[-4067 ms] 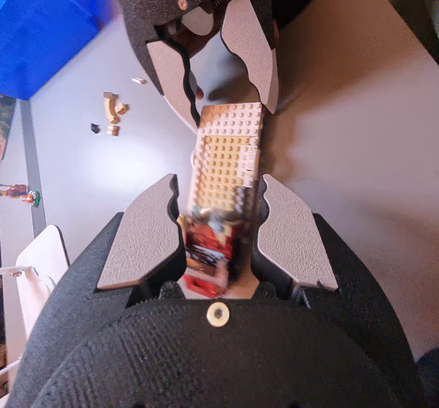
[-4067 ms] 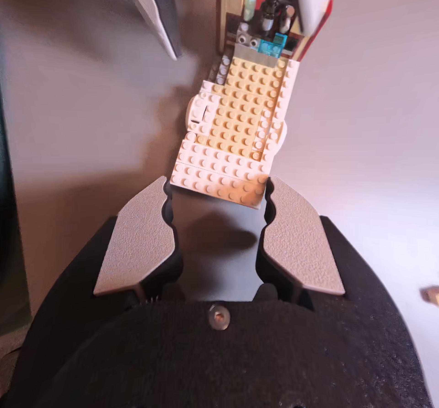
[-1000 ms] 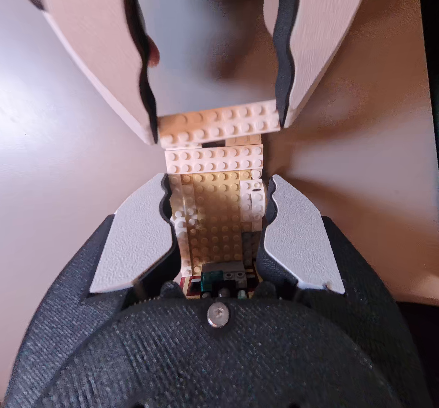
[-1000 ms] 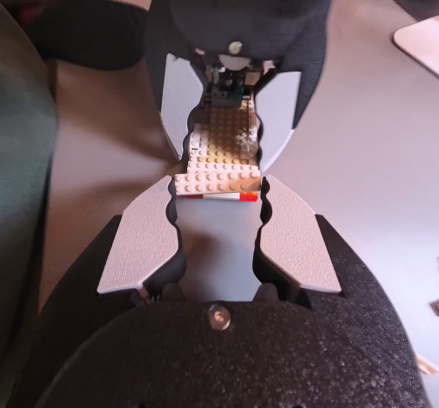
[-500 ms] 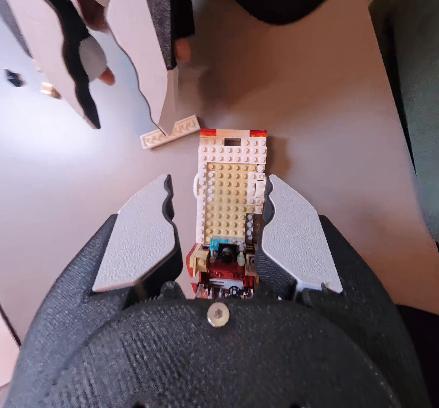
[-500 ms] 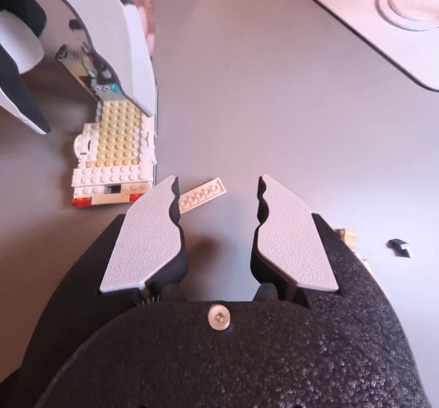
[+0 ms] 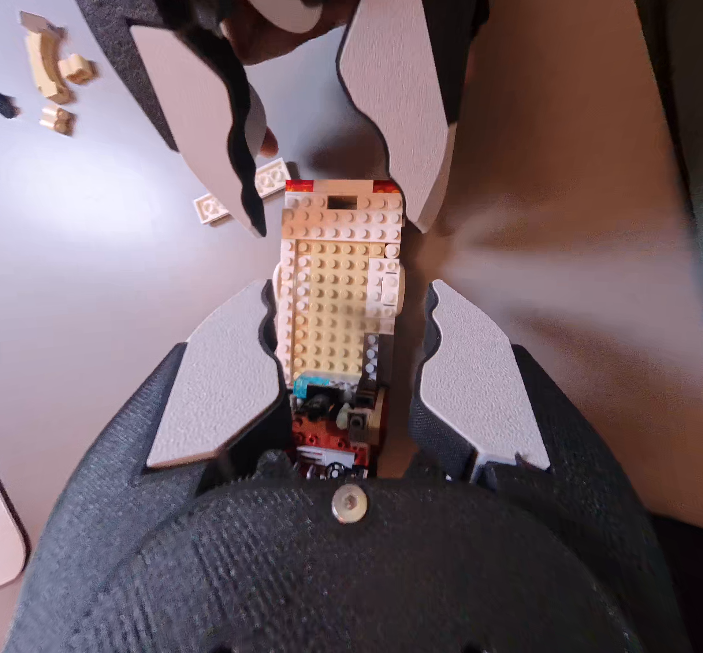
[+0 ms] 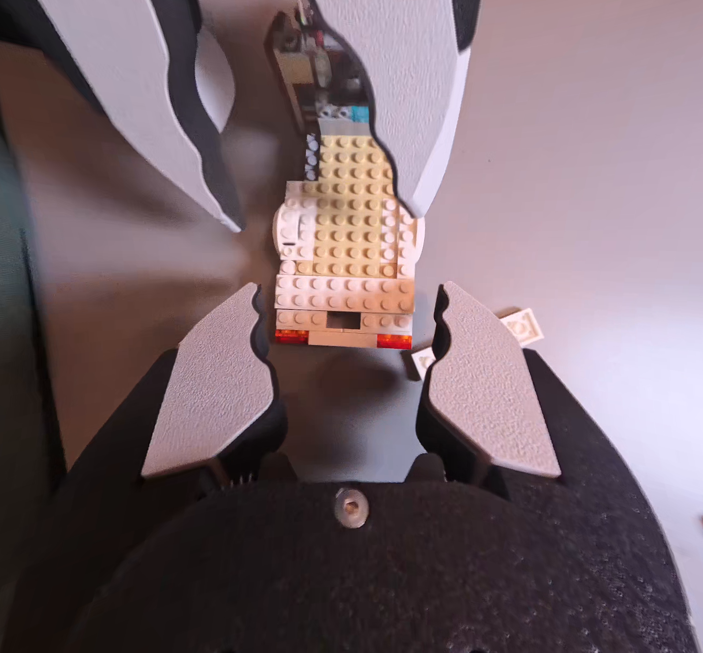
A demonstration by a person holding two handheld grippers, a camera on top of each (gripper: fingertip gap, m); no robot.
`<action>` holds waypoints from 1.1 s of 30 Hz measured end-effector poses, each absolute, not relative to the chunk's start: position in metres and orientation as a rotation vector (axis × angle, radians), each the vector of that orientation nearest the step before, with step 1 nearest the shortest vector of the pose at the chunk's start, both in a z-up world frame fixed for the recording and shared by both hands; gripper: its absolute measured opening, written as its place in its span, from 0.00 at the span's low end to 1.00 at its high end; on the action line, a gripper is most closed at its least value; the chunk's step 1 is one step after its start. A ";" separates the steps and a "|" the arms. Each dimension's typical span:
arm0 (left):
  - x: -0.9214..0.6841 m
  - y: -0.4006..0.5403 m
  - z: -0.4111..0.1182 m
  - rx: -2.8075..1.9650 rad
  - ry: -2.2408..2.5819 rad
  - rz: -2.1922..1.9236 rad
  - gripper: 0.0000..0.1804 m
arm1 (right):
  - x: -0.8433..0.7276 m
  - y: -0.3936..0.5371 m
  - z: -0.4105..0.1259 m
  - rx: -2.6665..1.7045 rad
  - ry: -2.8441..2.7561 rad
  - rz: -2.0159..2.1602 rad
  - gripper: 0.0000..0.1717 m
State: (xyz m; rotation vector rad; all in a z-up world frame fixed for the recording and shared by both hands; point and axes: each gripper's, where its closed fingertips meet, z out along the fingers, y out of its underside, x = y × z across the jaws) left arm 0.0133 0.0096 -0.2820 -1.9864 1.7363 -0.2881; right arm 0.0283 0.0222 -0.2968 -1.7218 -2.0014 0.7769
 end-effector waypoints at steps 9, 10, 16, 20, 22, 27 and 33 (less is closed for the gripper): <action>0.018 0.017 -0.297 -2.051 1.873 -0.266 0.42 | 0.030 0.024 -0.300 -1.687 -1.898 0.814 0.41; 0.018 0.017 -0.297 -2.057 1.881 -0.281 0.43 | 0.029 0.024 -0.300 -1.670 -1.890 0.820 0.41; 0.011 0.016 -0.290 -2.078 1.888 -0.325 0.47 | 0.029 0.026 -0.298 -1.594 -1.858 0.875 0.41; 0.004 0.016 -0.297 -2.136 1.919 -0.293 0.48 | 0.029 0.027 -0.298 -1.583 -1.858 0.895 0.41; 0.002 0.015 -0.307 -2.174 1.939 -0.270 0.49 | 0.029 0.026 -0.298 -1.575 -1.857 0.899 0.41; 0.001 0.019 -0.314 -2.206 1.881 -0.292 0.44 | 0.031 0.025 -0.297 -1.546 -1.851 0.903 0.41; 0.000 0.018 -0.314 -2.229 1.862 -0.287 0.44 | 0.030 0.025 -0.295 -1.483 -1.864 0.877 0.40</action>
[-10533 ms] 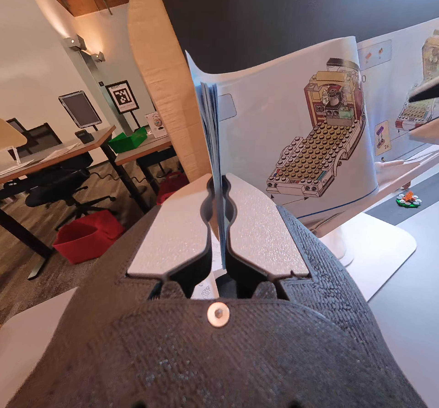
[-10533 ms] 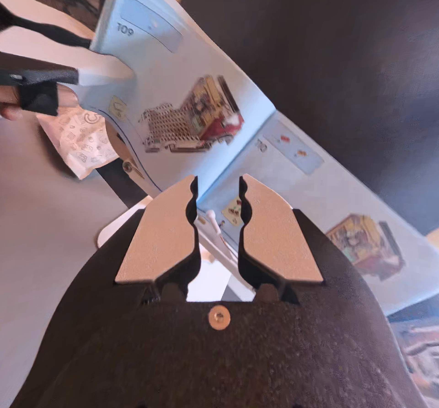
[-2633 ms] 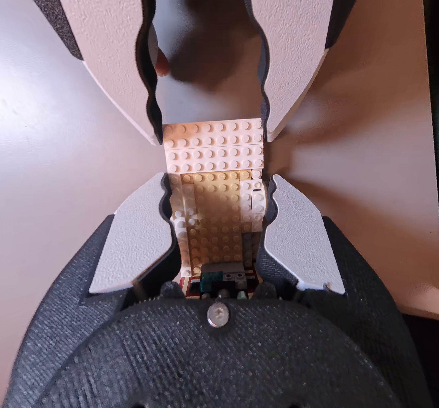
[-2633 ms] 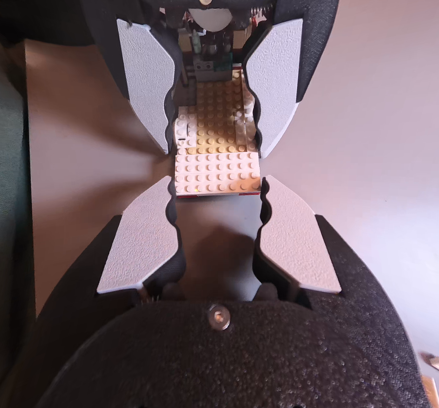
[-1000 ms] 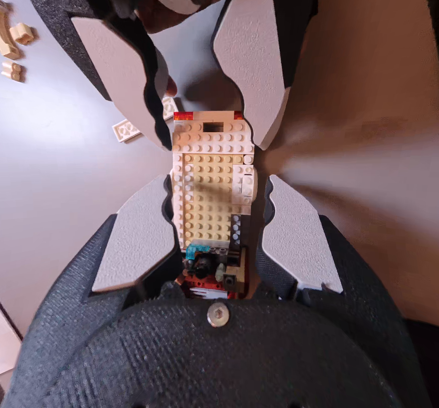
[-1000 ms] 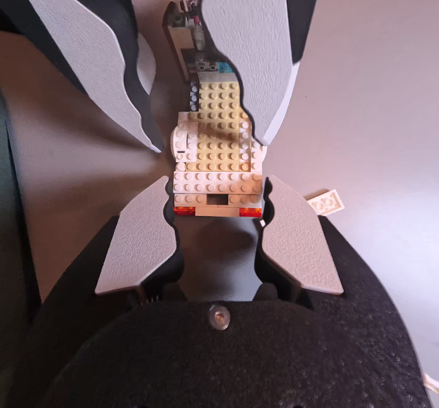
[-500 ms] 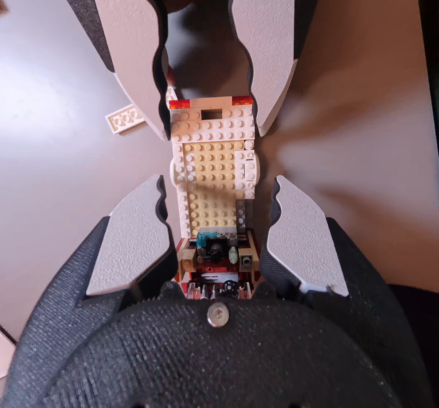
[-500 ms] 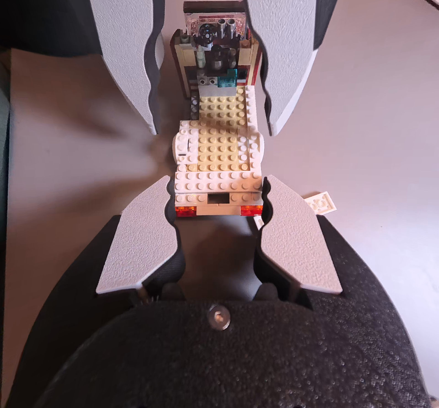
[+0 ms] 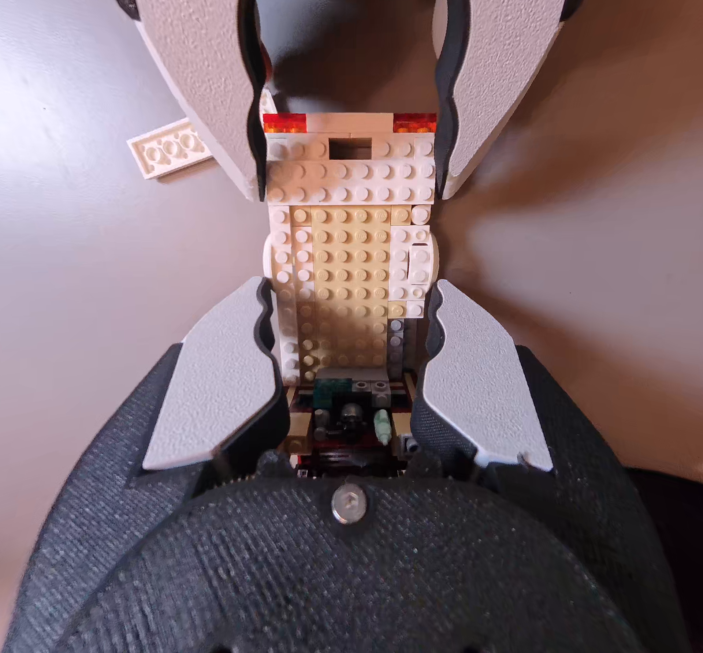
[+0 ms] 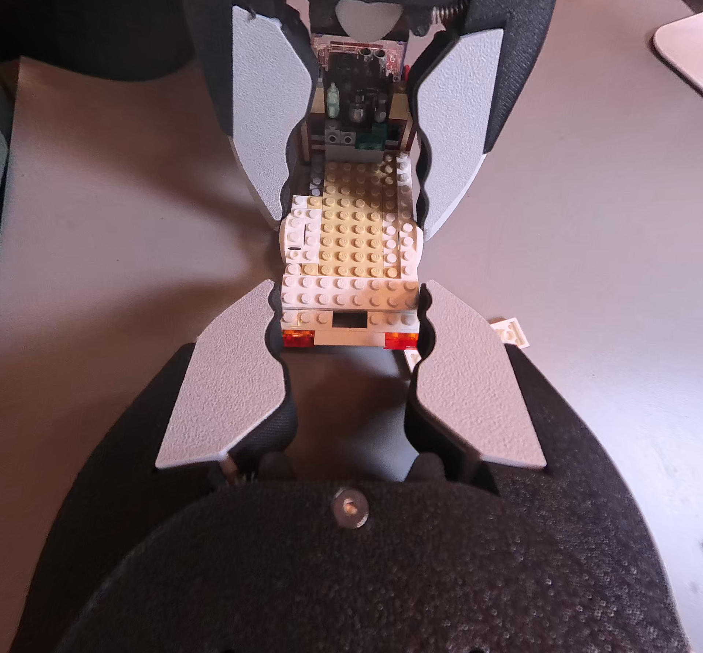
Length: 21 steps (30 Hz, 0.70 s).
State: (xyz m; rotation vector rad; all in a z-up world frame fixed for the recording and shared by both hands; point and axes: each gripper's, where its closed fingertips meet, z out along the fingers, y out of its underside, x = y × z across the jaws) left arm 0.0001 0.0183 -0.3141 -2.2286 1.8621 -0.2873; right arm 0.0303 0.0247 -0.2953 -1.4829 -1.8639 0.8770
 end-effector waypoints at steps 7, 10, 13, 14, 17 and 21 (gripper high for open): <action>0.000 0.018 -0.315 -2.233 1.876 -0.291 0.44 | 0.031 0.024 -0.294 -1.437 -1.857 0.833 0.40; -0.001 0.018 -0.315 -2.238 1.874 -0.293 0.44 | 0.031 0.024 -0.294 -1.427 -1.853 0.823 0.39; -0.001 0.017 -0.316 -2.246 1.873 -0.300 0.44 | 0.031 0.023 -0.293 -1.402 -1.850 0.803 0.39; -0.001 0.017 -0.316 -2.250 1.872 -0.296 0.44 | 0.031 0.023 -0.292 -1.380 -1.848 0.791 0.37; -0.009 0.026 -0.317 -2.277 1.844 -0.256 0.44 | 0.031 0.015 -0.288 -1.243 -1.851 0.710 0.12; -0.006 0.017 -0.317 -2.236 1.919 -0.248 0.44 | 0.030 0.021 -0.280 -1.349 -1.801 0.785 0.40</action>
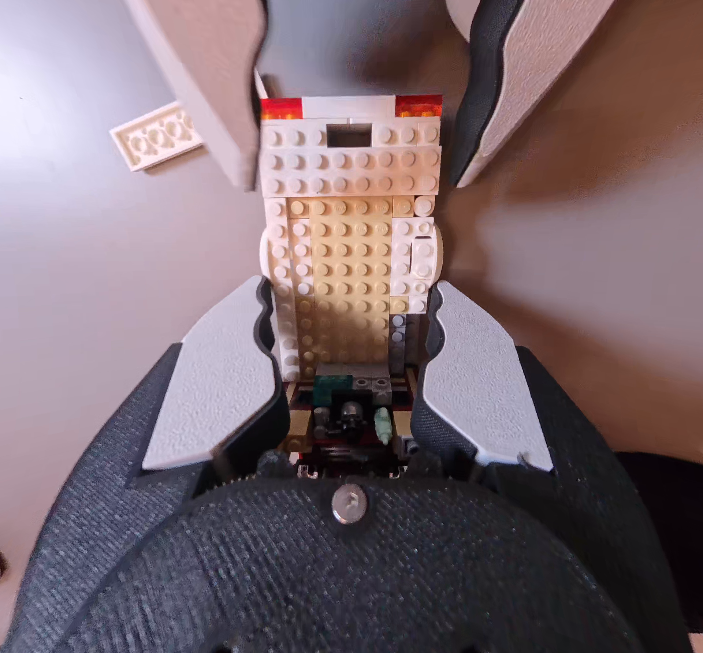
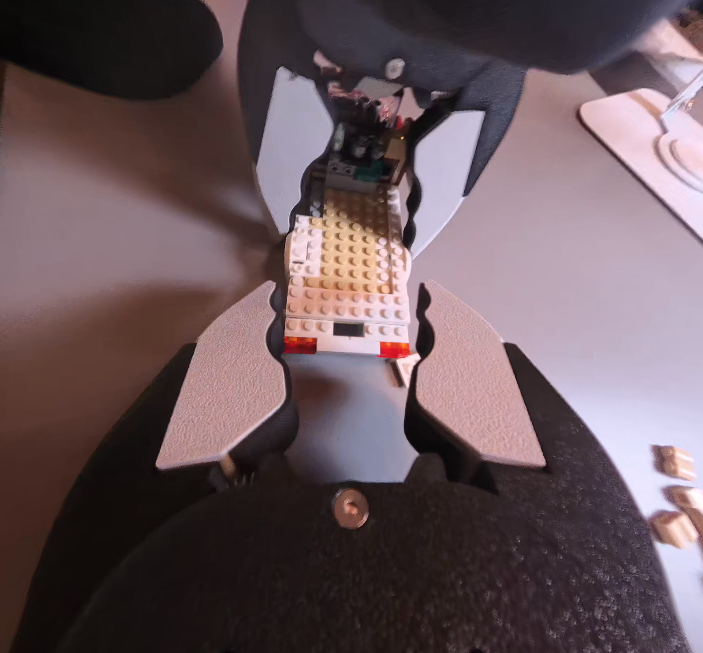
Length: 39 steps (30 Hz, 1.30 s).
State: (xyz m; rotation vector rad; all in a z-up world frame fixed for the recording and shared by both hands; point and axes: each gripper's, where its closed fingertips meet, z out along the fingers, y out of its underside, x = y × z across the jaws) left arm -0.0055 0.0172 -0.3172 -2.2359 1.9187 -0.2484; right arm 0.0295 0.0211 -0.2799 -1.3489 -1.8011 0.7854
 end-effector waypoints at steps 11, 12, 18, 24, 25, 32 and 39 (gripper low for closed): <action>-0.005 0.016 -0.317 -2.241 1.898 -0.261 0.44 | 0.031 0.024 -0.300 -1.485 -1.879 0.799 0.41; -0.005 0.016 -0.317 -2.242 1.900 -0.263 0.44 | 0.031 0.024 -0.300 -1.475 -1.880 0.794 0.41; -0.005 0.016 -0.318 -2.242 1.905 -0.267 0.44 | 0.031 0.024 -0.297 -1.391 -1.865 0.741 0.41; -0.006 0.016 -0.318 -2.241 1.907 -0.266 0.44 | 0.029 0.023 -0.293 -1.325 -1.857 0.675 0.41; -0.006 0.016 -0.318 -2.241 1.909 -0.266 0.44 | 0.029 0.023 -0.292 -1.331 -1.855 0.684 0.41; 0.005 0.016 -0.300 -2.188 1.826 -0.407 0.46 | 0.031 0.026 -0.277 -1.355 -1.793 0.746 0.41; 0.027 0.036 -0.229 -2.063 1.380 -0.823 0.34 | 0.031 0.044 -0.256 -1.334 -1.671 0.676 0.41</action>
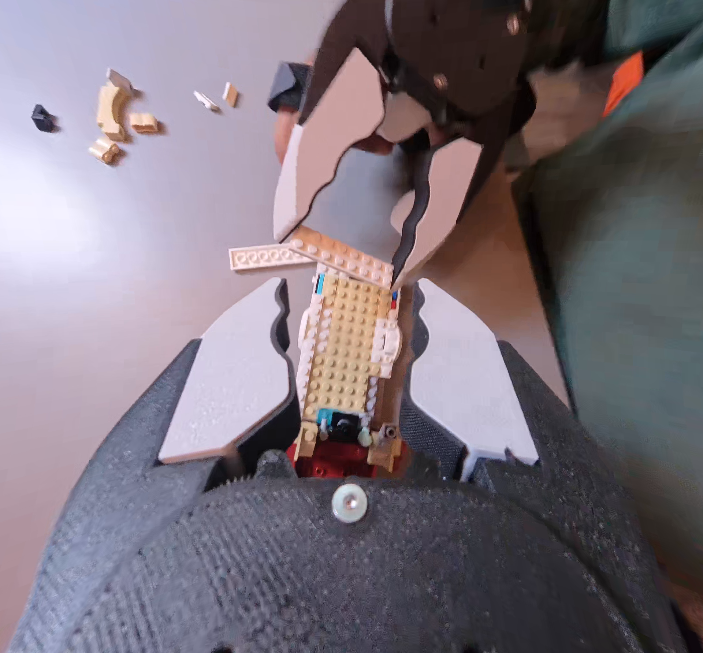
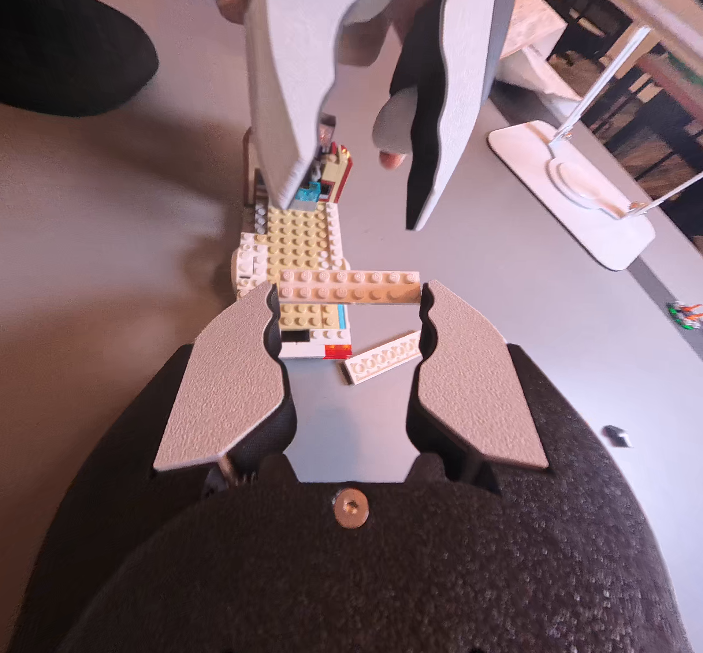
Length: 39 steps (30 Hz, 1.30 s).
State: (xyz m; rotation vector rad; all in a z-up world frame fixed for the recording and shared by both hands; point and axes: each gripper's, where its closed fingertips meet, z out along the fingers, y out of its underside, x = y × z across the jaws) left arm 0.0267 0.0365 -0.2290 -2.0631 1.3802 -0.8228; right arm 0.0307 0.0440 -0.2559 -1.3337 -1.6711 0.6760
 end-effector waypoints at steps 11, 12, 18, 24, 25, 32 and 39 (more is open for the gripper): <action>0.042 0.067 -0.231 -2.183 1.017 -0.992 0.14 | 0.029 0.058 -0.233 -1.278 -1.559 0.539 0.42; 0.042 0.070 -0.232 -2.187 1.009 -0.982 0.14 | 0.029 0.060 -0.232 -1.281 -1.554 0.522 0.42; 0.046 0.079 -0.232 -2.184 1.029 -0.970 0.05 | 0.033 0.075 -0.234 -1.309 -1.512 0.443 0.41; 0.037 0.092 -0.234 -2.192 1.171 -0.929 0.00 | 0.034 0.089 -0.238 -1.384 -1.489 0.456 0.45; 0.032 0.096 -0.234 -2.203 1.210 -0.911 0.00 | 0.036 0.094 -0.241 -1.421 -1.489 0.471 0.46; -0.003 0.124 -0.264 -2.308 1.366 -0.684 0.00 | 0.058 0.122 -0.266 -1.677 -1.493 0.593 0.40; 0.030 0.101 -0.281 -1.892 1.798 -0.583 0.19 | 0.083 0.154 -0.261 -1.810 -1.365 0.588 0.31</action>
